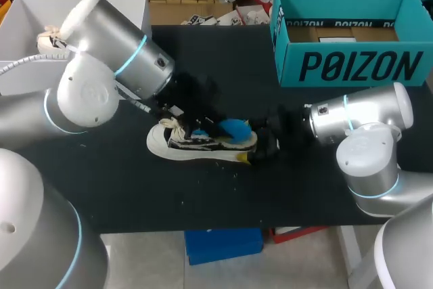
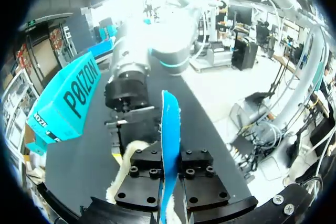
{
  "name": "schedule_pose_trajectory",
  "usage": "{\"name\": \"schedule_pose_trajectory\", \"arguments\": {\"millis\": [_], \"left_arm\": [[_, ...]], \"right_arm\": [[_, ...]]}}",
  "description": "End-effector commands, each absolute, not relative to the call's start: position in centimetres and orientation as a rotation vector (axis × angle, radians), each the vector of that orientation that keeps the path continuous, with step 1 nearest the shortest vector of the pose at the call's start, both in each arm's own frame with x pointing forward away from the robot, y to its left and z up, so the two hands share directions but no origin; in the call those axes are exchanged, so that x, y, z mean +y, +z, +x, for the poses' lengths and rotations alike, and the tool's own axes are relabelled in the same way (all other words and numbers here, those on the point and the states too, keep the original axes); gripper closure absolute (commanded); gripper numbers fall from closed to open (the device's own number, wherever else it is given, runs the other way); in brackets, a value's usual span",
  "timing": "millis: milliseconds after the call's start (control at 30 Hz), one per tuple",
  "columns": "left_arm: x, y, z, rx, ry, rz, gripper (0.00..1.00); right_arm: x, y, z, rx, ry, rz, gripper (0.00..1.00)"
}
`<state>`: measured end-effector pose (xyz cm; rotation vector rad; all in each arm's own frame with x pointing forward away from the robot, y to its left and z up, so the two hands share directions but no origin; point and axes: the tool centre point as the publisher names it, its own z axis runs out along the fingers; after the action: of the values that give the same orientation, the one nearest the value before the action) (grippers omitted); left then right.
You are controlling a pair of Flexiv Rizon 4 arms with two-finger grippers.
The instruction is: Take the shoe out of the shoebox, open the shoe tongue, remove and reinsert the insole, then place the shoe into the shoebox
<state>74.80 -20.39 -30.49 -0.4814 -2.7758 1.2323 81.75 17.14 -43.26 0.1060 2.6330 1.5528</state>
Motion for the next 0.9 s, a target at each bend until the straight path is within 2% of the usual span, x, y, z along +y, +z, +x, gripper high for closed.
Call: {"name": "schedule_pose_trajectory", "arguments": {"millis": [33, 467, 900], "left_arm": [[-18.3, -26.3, 73.9, -2.752, 1.288, -0.431, 1.0], [-18.5, -16.4, 72.9, -2.641, 1.424, -0.231, 1.0], [-18.5, -16.4, 72.9, -2.641, 1.424, -0.231, 1.0]], "right_arm": [[17.0, -43.5, 81.8, 2.634, 1.553, 0.107, 1.0], [17.0, -43.5, 81.8, 2.634, 1.553, 0.107, 1.0], [17.0, -43.5, 81.8, 2.634, 1.553, 0.107, 1.0]]}}
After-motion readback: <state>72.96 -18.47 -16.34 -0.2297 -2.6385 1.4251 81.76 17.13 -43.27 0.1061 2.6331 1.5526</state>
